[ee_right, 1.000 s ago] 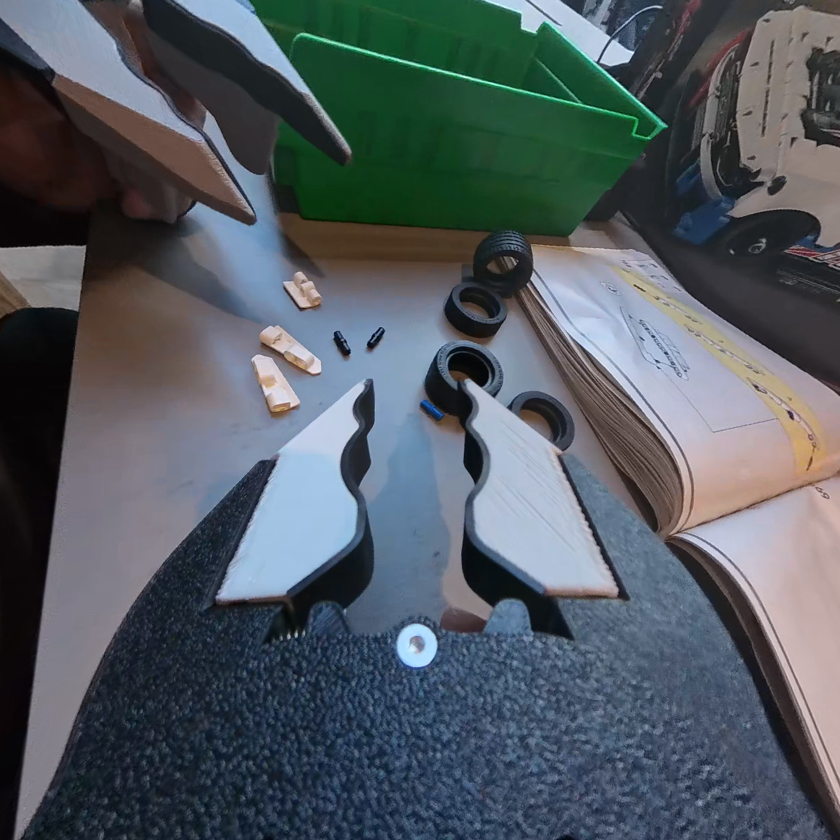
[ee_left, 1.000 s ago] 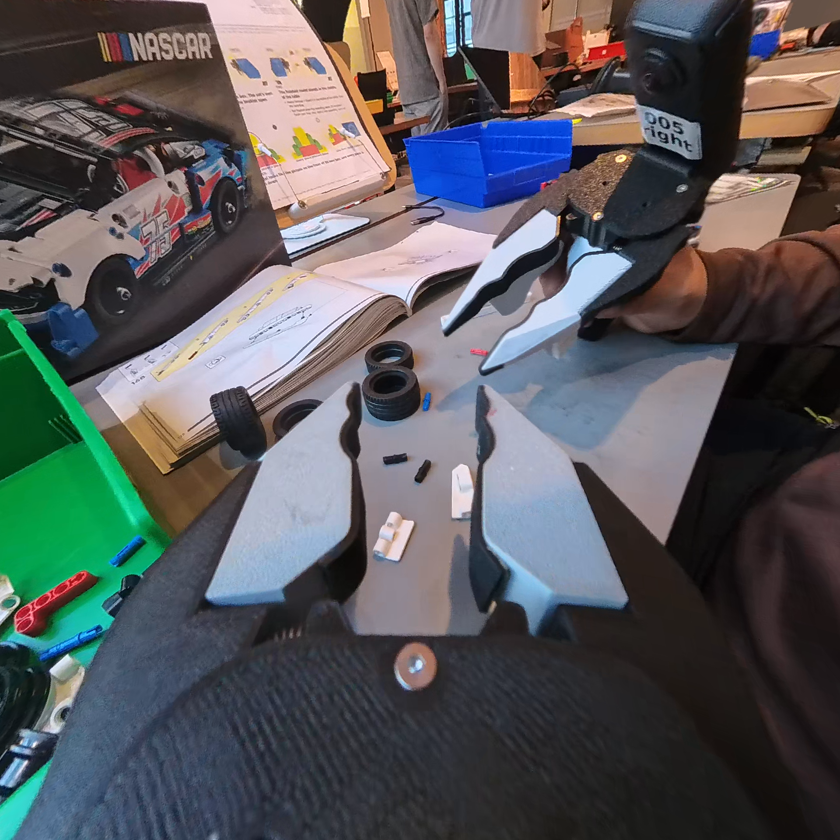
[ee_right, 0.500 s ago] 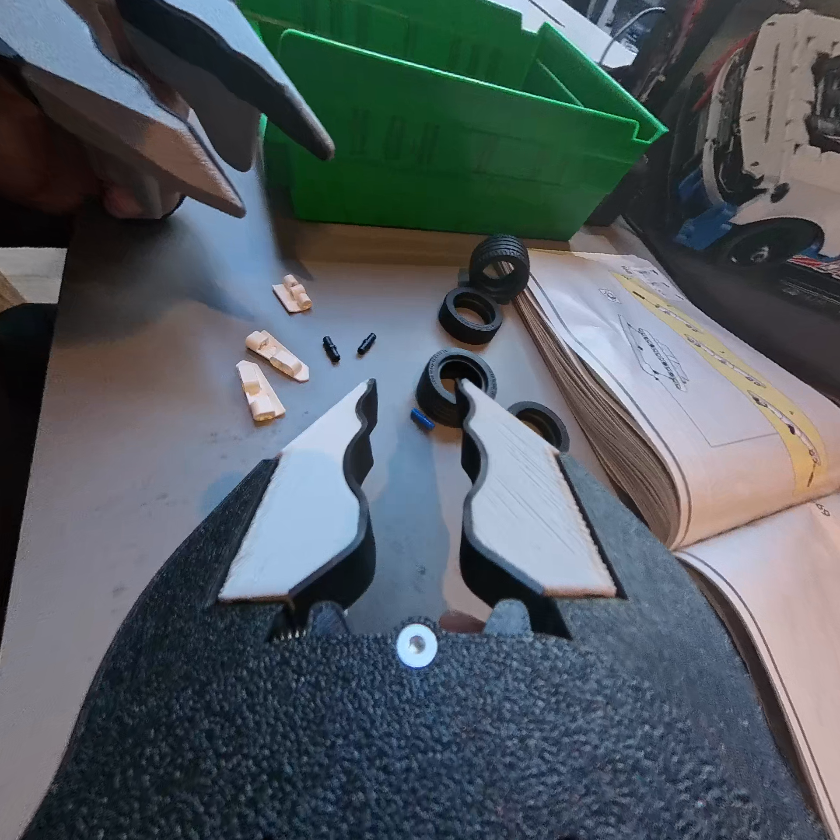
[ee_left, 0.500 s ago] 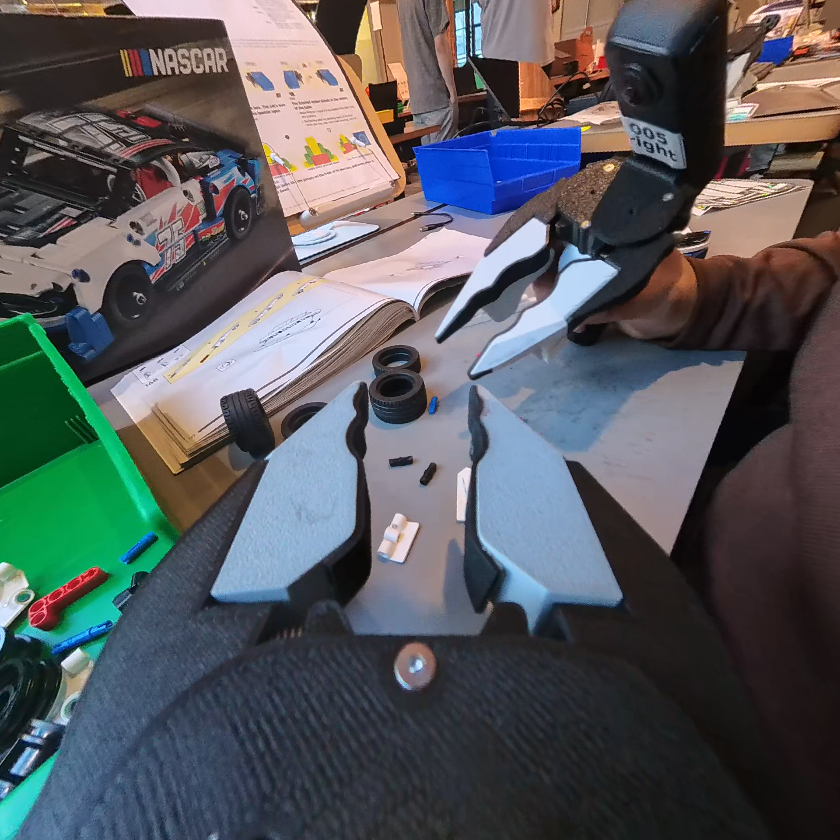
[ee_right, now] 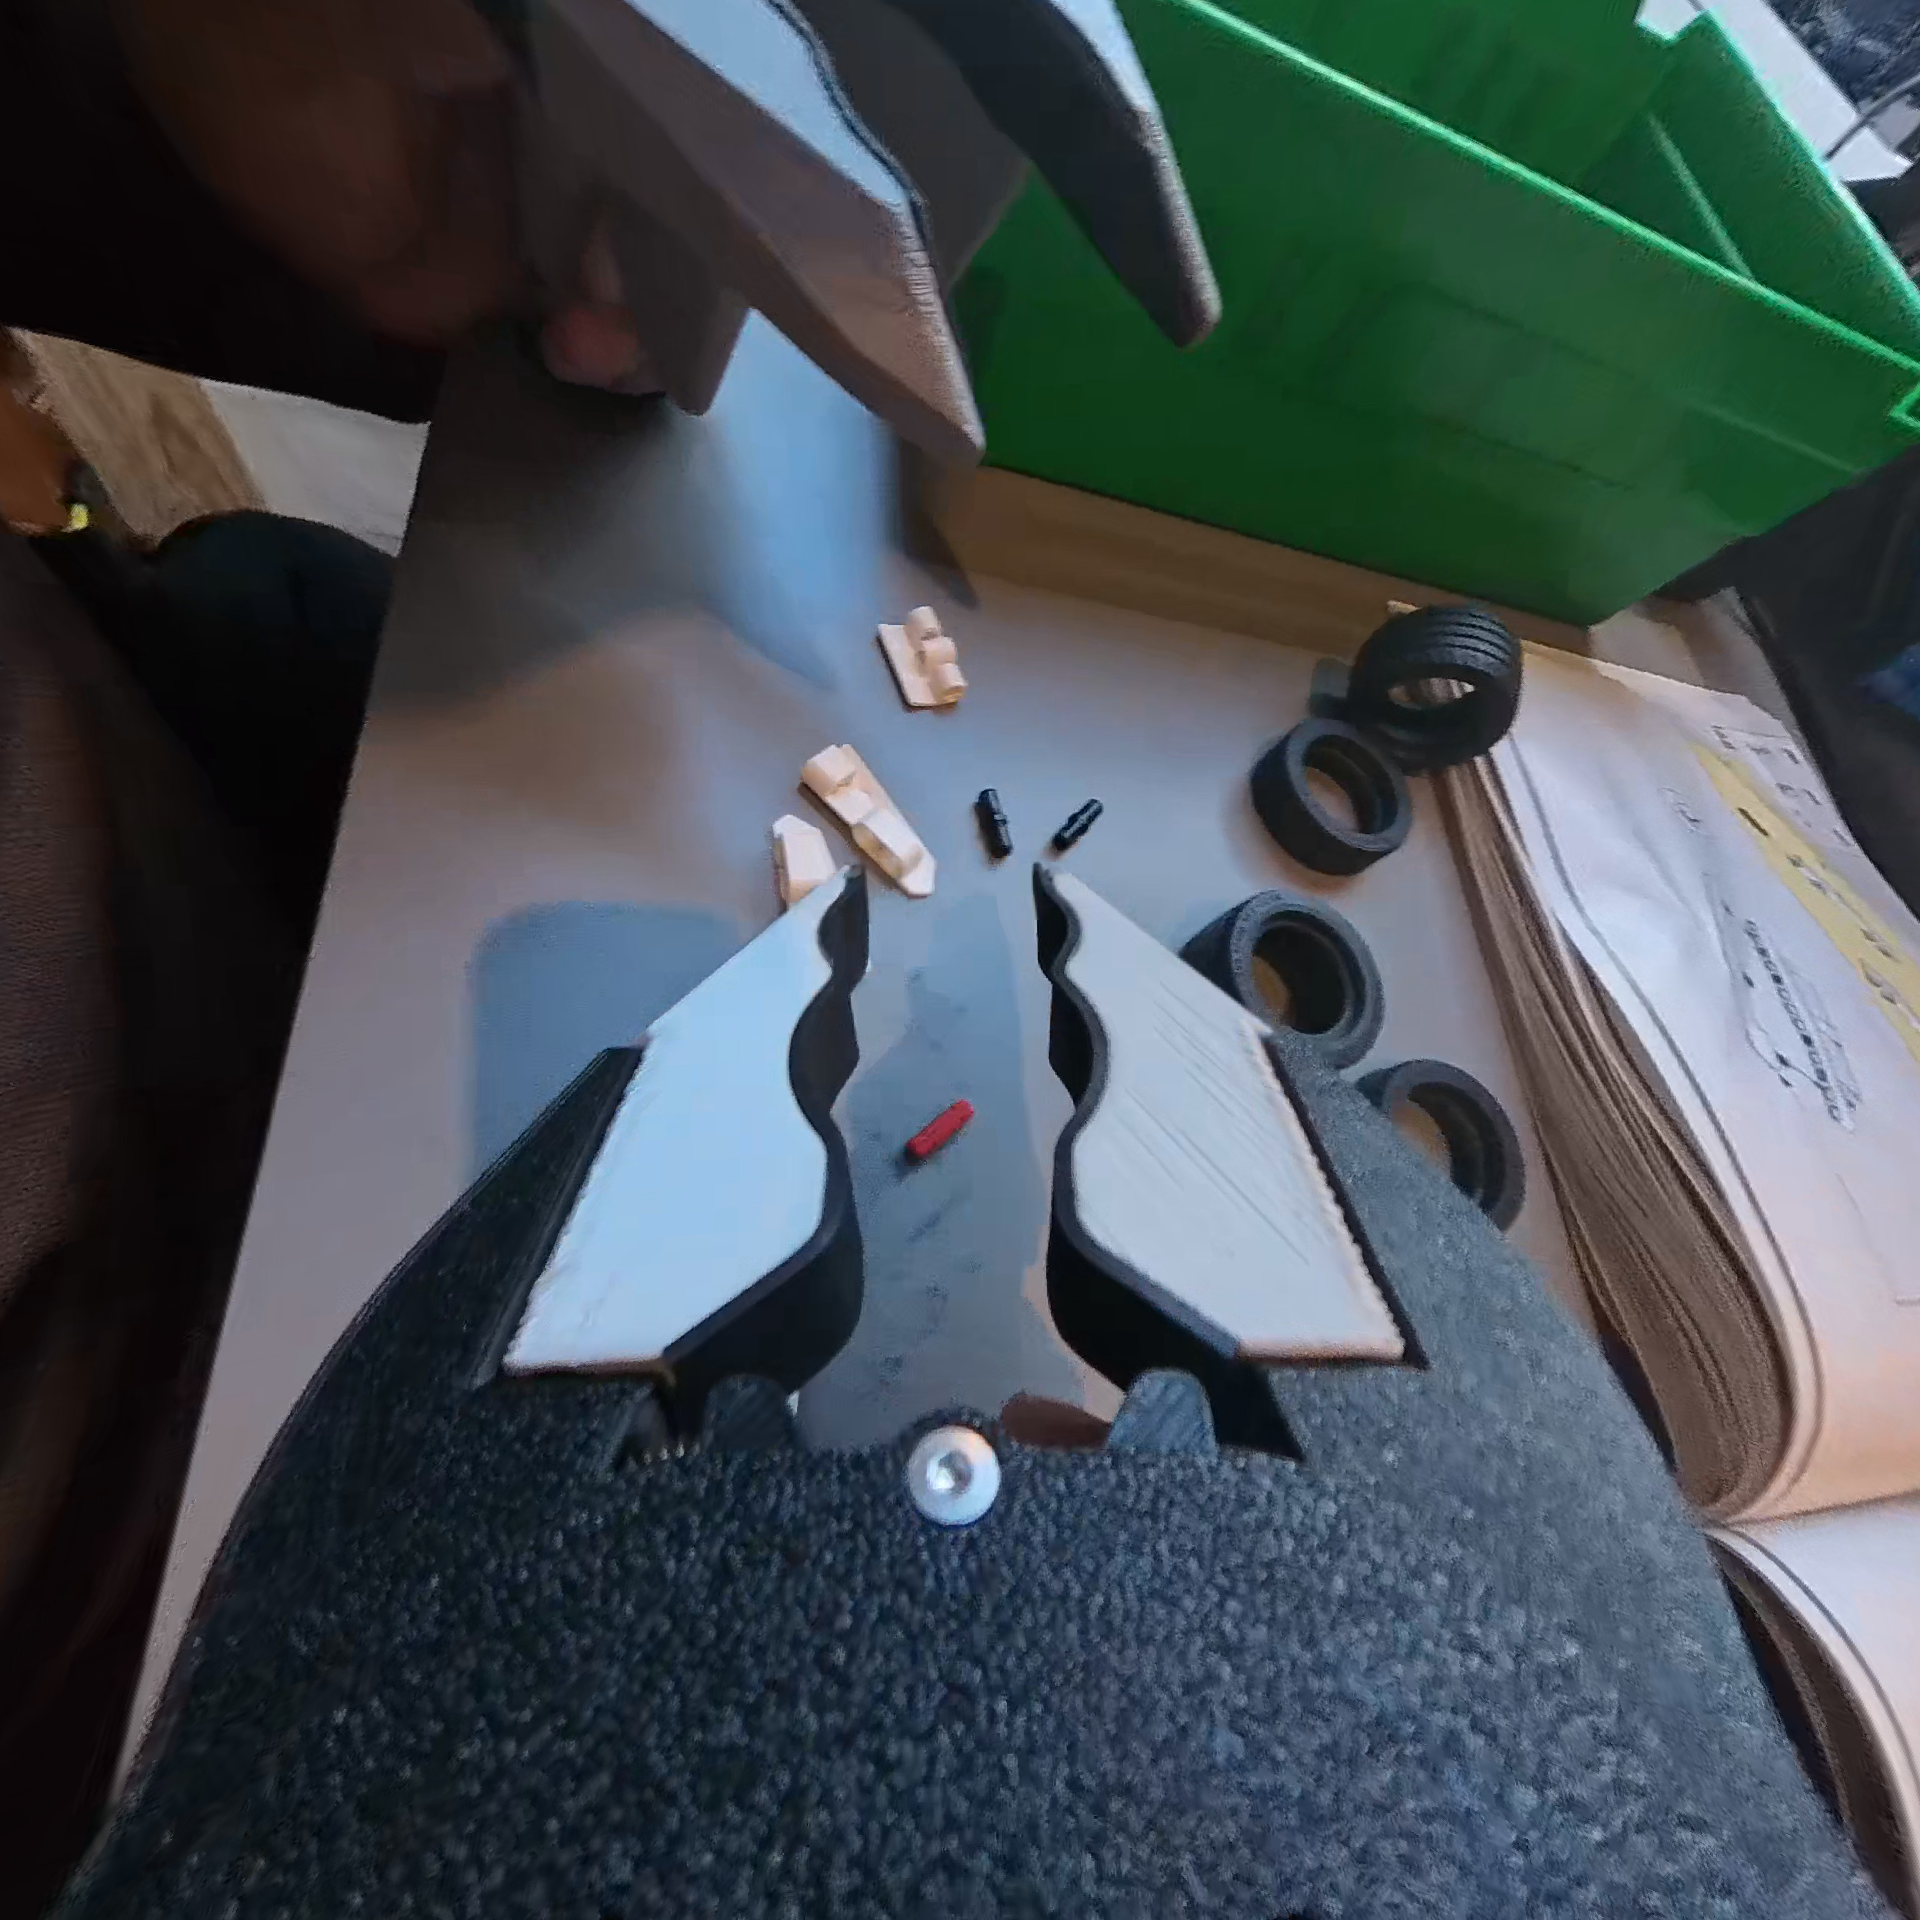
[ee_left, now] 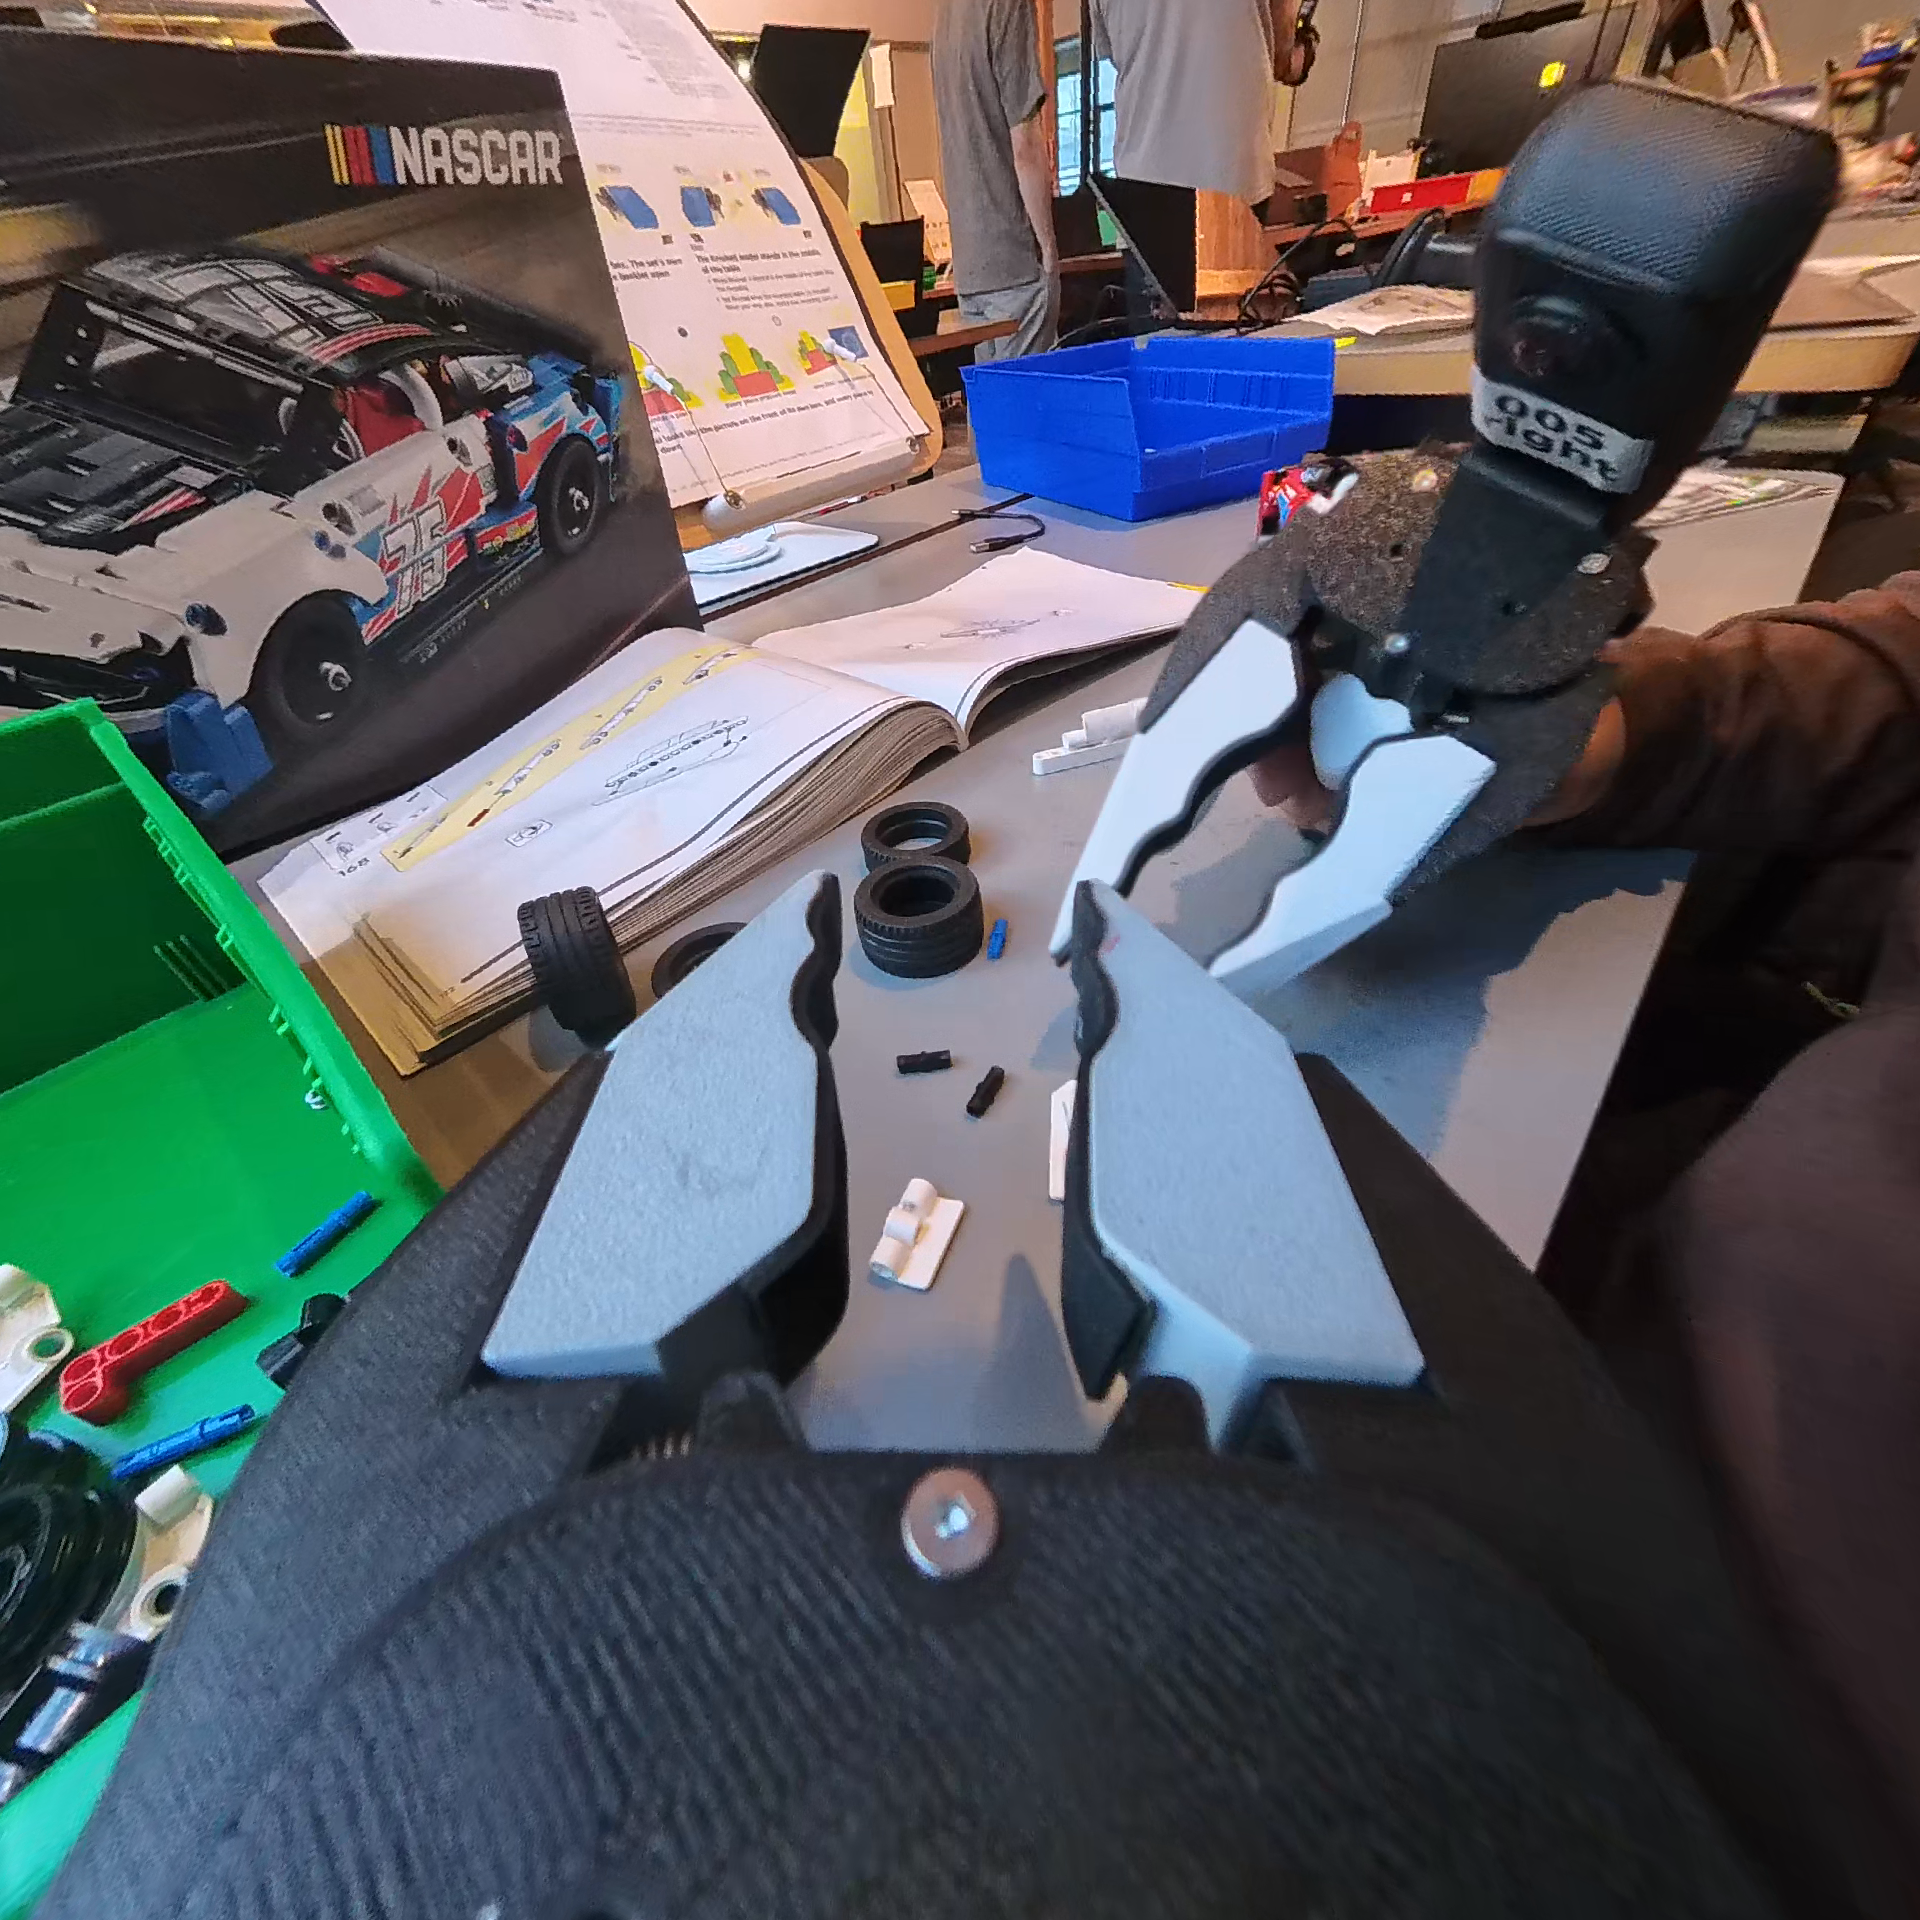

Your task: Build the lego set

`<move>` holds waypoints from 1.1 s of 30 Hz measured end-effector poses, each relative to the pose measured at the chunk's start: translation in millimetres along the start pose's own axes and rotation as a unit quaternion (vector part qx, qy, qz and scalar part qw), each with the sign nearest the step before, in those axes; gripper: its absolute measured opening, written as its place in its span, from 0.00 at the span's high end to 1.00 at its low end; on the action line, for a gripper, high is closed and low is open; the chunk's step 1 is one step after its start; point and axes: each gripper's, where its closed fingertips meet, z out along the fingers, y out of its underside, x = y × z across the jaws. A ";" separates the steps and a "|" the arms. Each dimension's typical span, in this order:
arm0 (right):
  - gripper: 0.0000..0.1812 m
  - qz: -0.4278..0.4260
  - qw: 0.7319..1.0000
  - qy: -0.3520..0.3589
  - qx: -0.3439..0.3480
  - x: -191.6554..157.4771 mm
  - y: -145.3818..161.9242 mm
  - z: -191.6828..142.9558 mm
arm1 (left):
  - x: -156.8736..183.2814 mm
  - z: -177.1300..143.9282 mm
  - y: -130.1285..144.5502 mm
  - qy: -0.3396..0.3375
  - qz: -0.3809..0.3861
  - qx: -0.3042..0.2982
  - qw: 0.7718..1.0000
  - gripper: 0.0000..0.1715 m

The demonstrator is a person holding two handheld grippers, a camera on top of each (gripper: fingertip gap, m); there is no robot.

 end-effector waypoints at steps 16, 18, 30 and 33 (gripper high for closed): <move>0.83 0.049 0.998 -0.030 0.019 1.4 -1.6 -4.3 | -2.7 0.3 0.6 0.001 -0.013 -0.002 1.000 0.76; 0.83 0.050 0.998 -0.034 0.017 1.0 -1.0 -3.5 | -2.7 0.8 1.1 0.002 -0.015 -0.004 1.000 0.76; 0.83 0.069 0.996 -0.052 0.023 3.1 -1.6 -3.1 | -3.4 -0.2 0.7 -0.002 -0.012 -0.002 1.000 0.76; 0.83 0.068 0.996 -0.057 0.020 1.8 -1.1 -2.4 | -3.1 -0.4 0.4 -0.004 -0.009 -0.001 1.000 0.77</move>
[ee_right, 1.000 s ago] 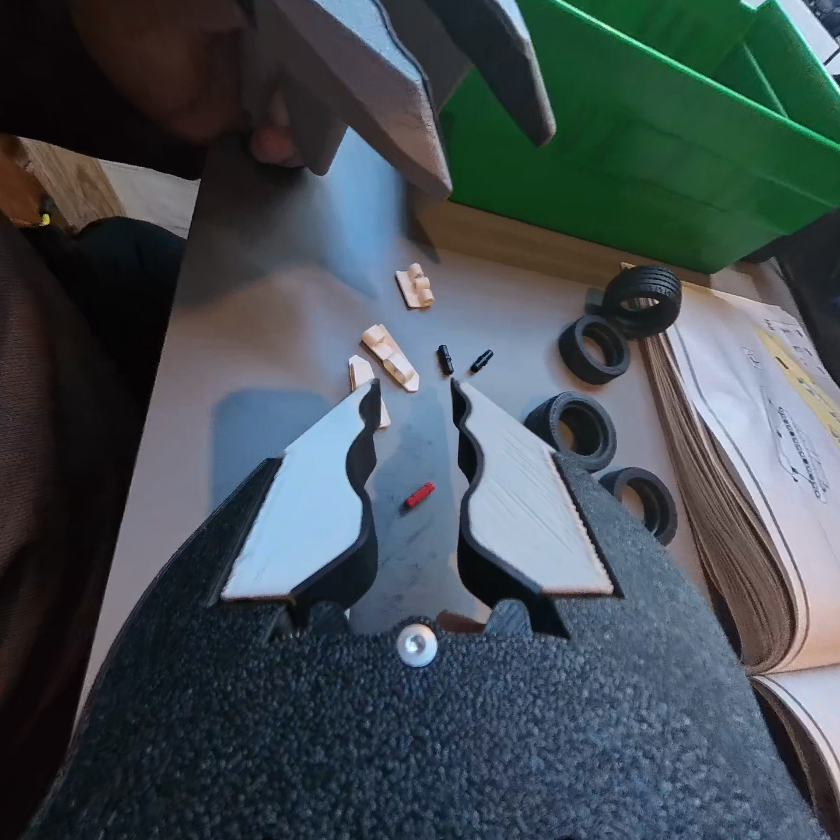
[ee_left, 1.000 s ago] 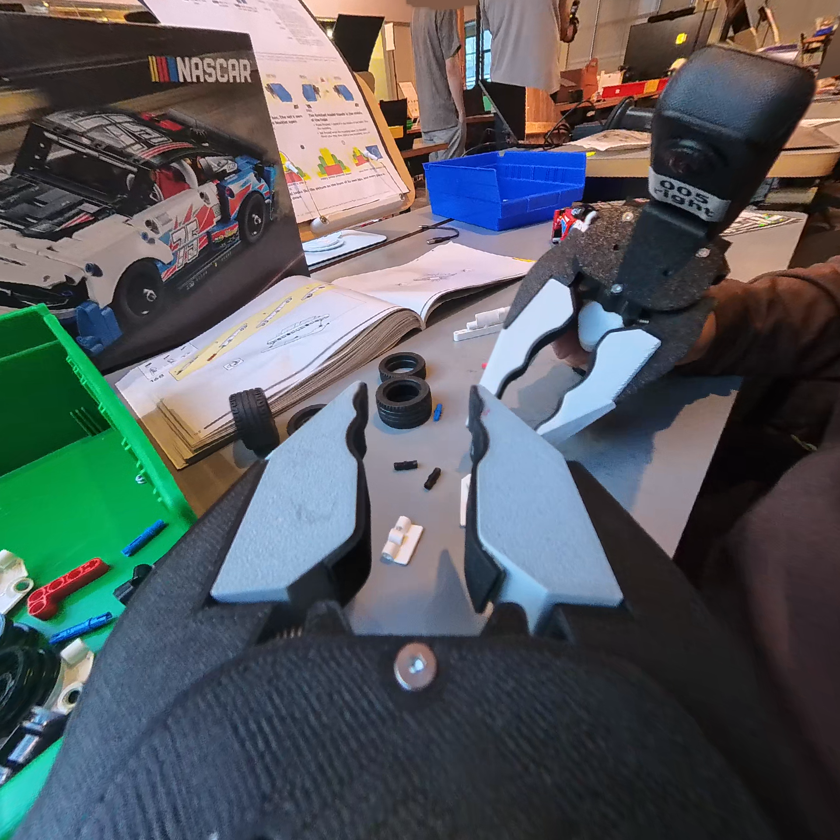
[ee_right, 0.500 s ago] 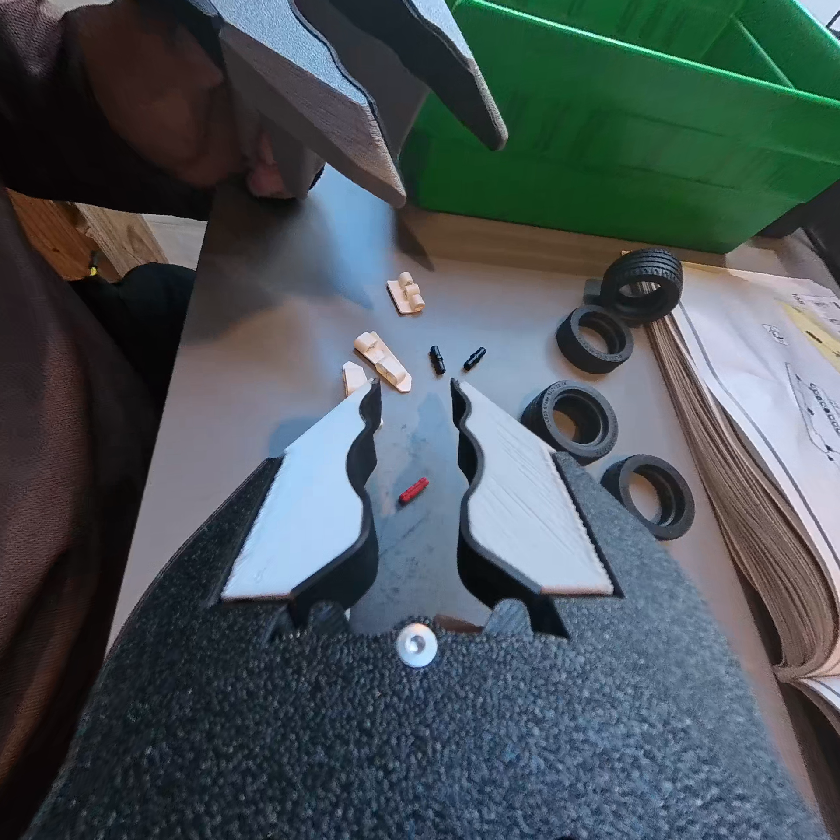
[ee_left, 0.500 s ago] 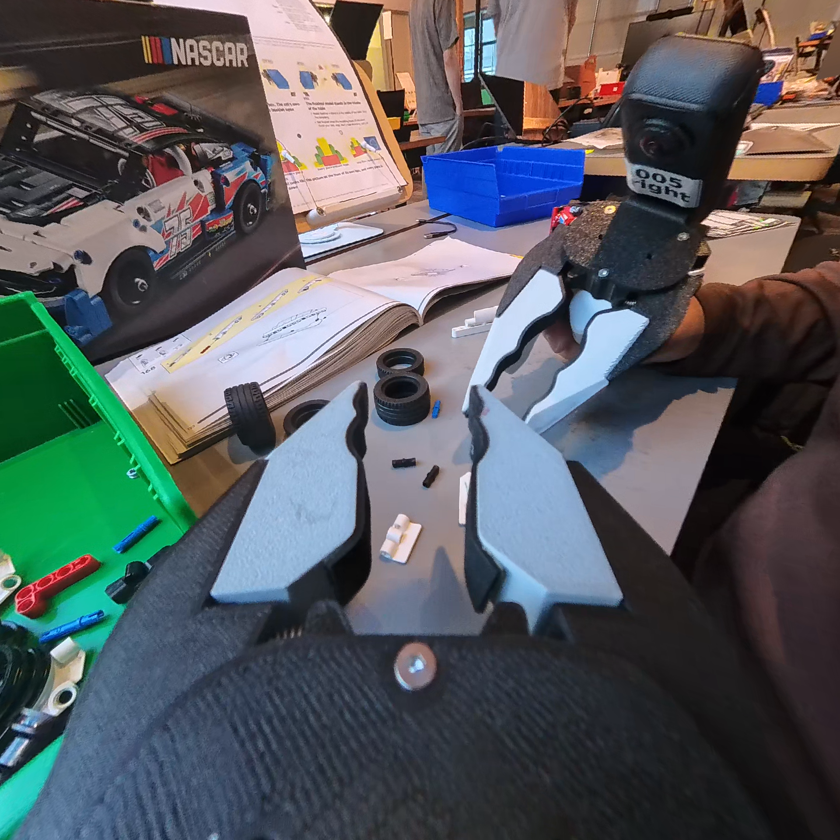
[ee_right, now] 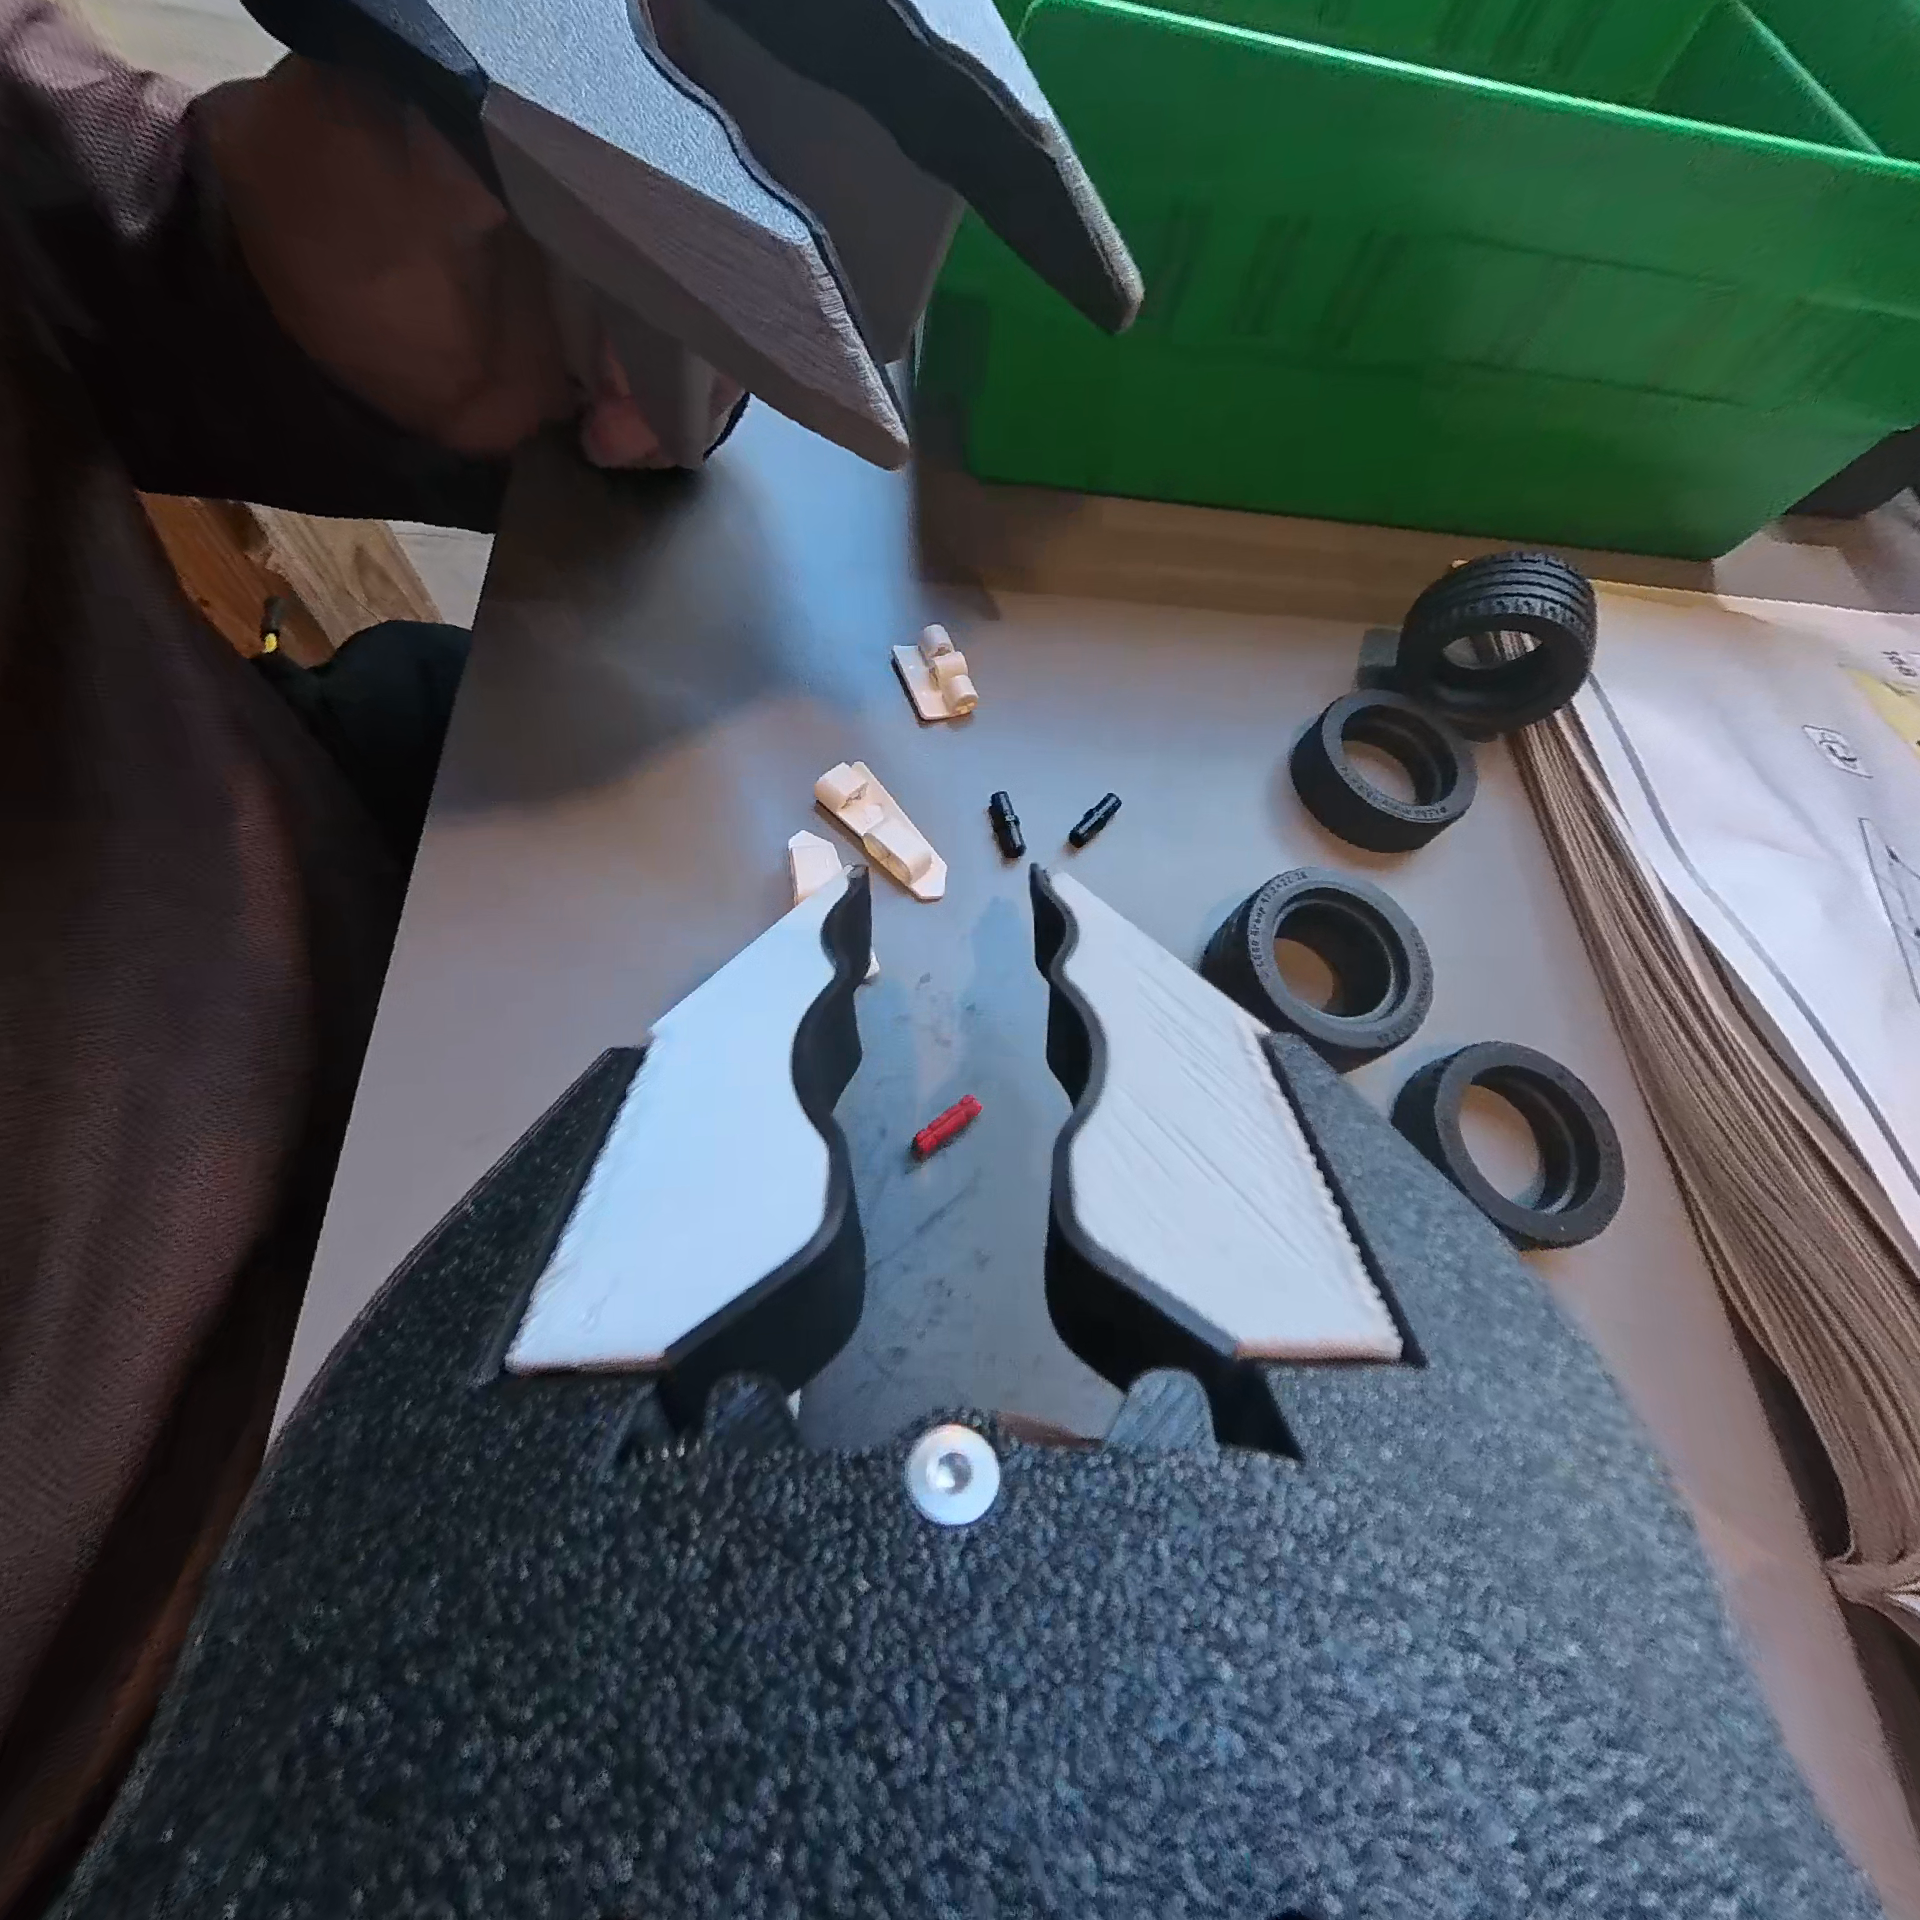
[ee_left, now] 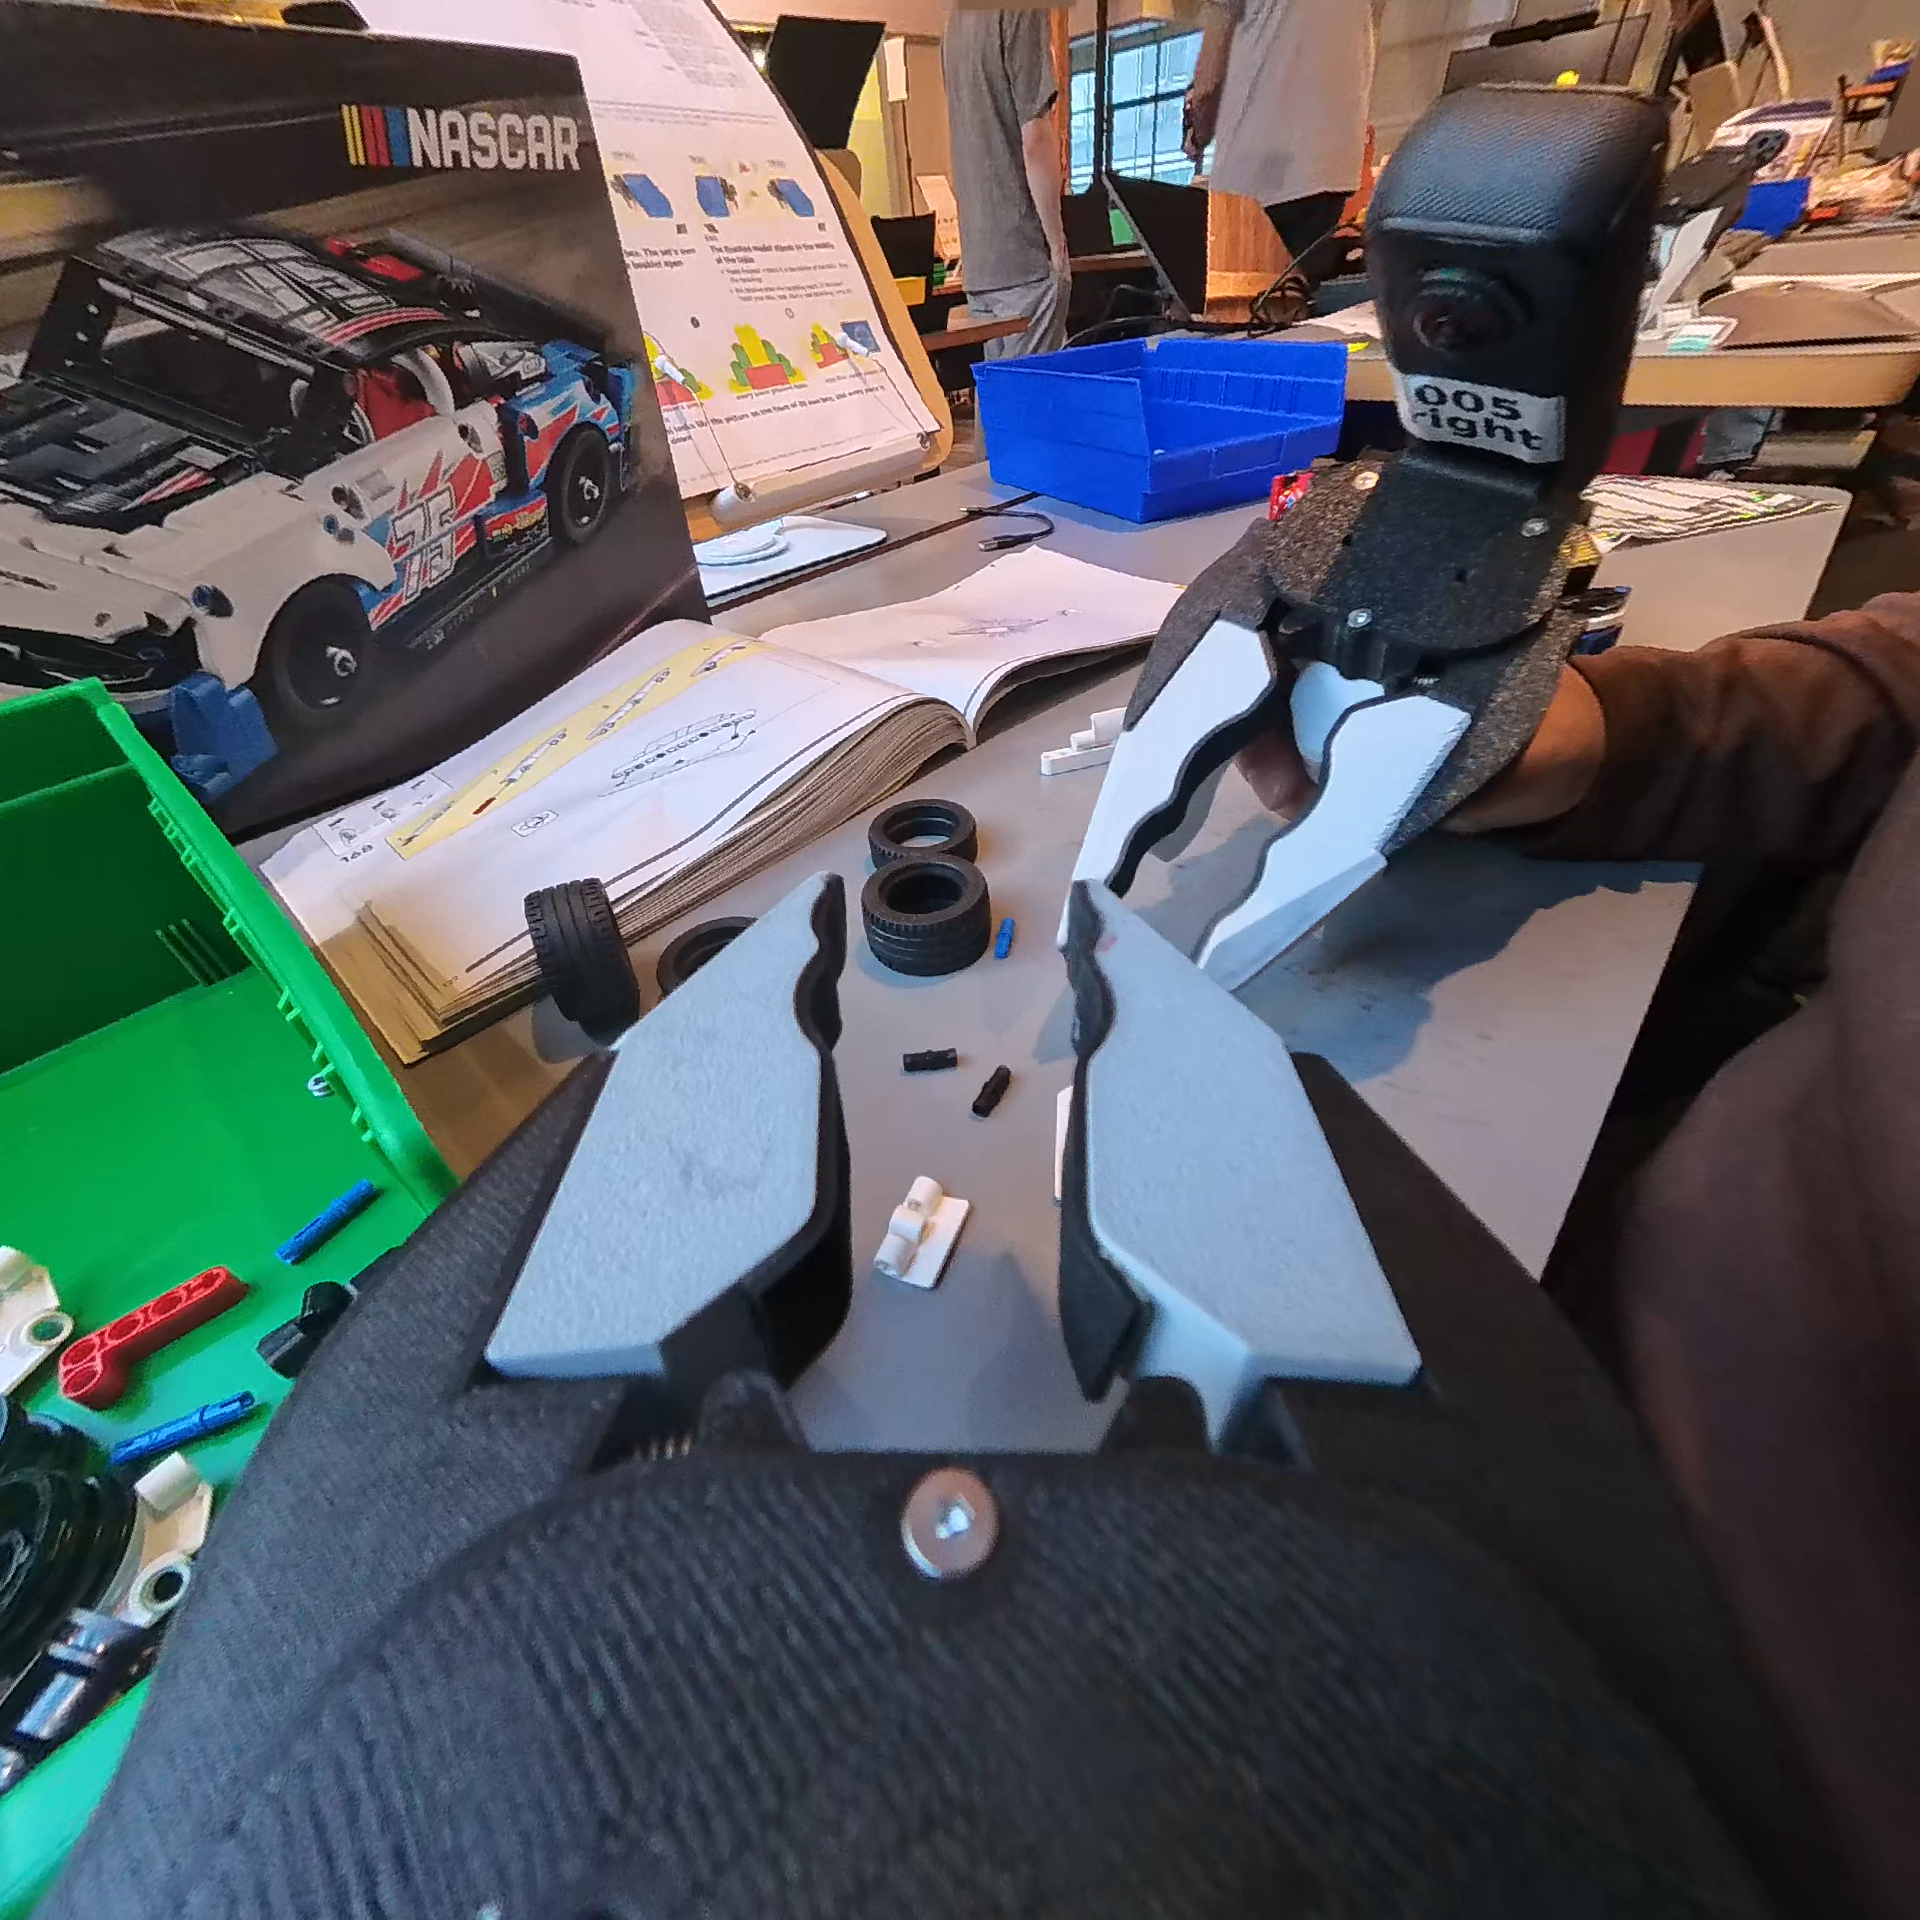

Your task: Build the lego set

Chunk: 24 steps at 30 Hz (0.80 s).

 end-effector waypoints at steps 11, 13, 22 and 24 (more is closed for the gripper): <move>0.82 -0.017 0.997 -0.045 -0.067 -13.4 16.0 13.1 | -2.0 0.3 0.9 0.013 -0.026 -0.003 1.000 0.74; 0.87 -0.022 0.996 -0.045 -0.069 -14.7 16.3 13.7 | -3.2 -0.3 0.1 0.017 -0.036 0.000 0.999 0.72; 0.92 -0.031 0.996 -0.039 -0.076 -18.9 18.5 13.2 | 13.8 -9.3 11.7 0.077 -0.038 -0.041 0.995 0.69; 0.92 -0.032 0.996 -0.033 -0.076 -18.5 18.4 12.8 | 17.9 -9.6 17.8 0.080 -0.019 -0.062 0.995 0.70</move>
